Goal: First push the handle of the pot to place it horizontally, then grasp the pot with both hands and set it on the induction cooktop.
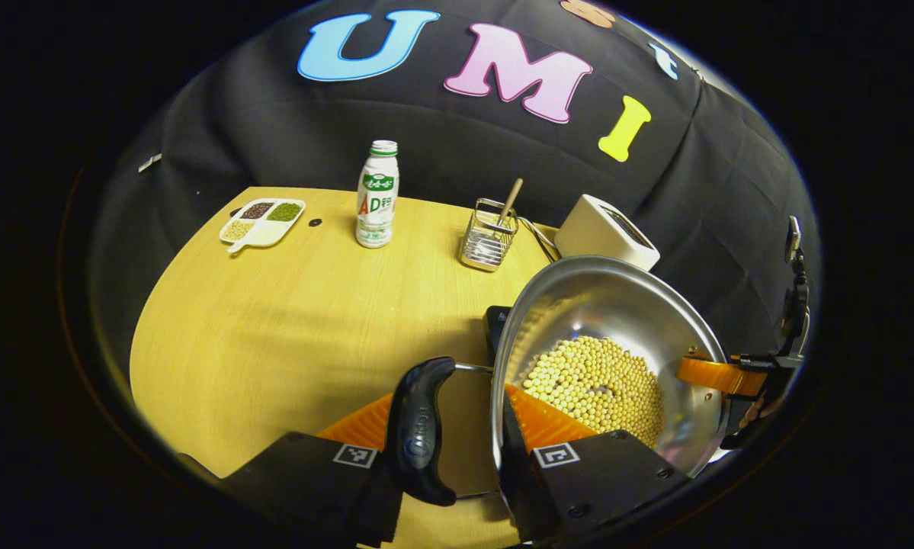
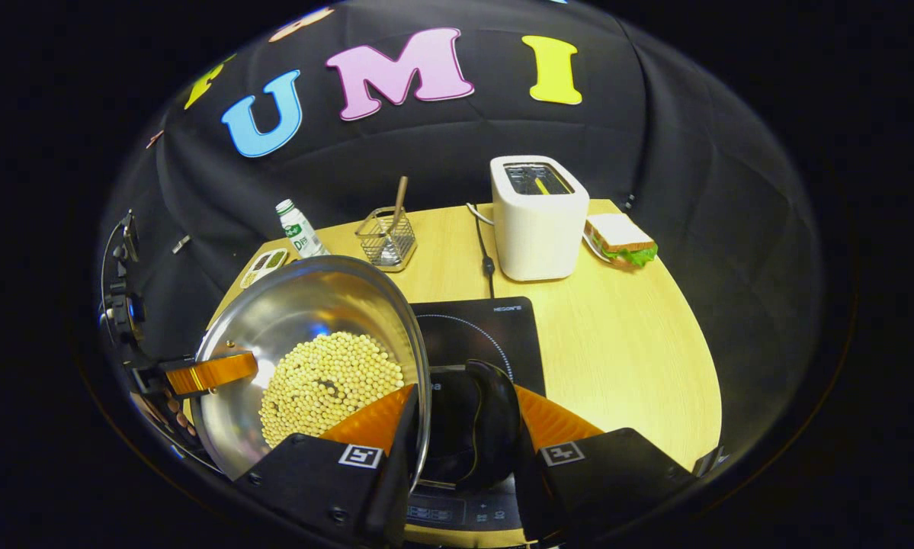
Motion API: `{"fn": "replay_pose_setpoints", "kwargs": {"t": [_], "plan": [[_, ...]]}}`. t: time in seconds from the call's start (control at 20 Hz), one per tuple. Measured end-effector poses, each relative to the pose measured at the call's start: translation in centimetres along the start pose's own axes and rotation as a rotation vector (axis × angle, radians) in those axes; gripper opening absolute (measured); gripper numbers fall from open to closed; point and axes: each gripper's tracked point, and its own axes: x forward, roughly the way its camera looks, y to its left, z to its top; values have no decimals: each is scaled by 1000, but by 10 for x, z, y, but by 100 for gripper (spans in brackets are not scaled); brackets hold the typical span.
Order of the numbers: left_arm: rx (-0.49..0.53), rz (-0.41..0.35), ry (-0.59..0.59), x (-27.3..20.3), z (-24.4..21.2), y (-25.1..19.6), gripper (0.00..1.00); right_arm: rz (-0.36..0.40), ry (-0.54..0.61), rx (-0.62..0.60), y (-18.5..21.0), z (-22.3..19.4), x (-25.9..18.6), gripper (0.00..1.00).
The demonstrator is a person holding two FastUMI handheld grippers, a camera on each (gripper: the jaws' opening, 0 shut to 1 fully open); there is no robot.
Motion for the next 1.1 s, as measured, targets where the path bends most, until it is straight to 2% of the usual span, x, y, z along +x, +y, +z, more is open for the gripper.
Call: {"fn": "replay_pose_setpoints", "kwargs": {"t": [0.4, 1.1], "plan": [[-17, 23, 8, 32, -1, -37, 60, 2, 20, 4, -46, 12, 23, 60], [-41, 44, 37, 79, -13, -45, 60, 18, 53, -17, -74, 11, 71, 60]]}}
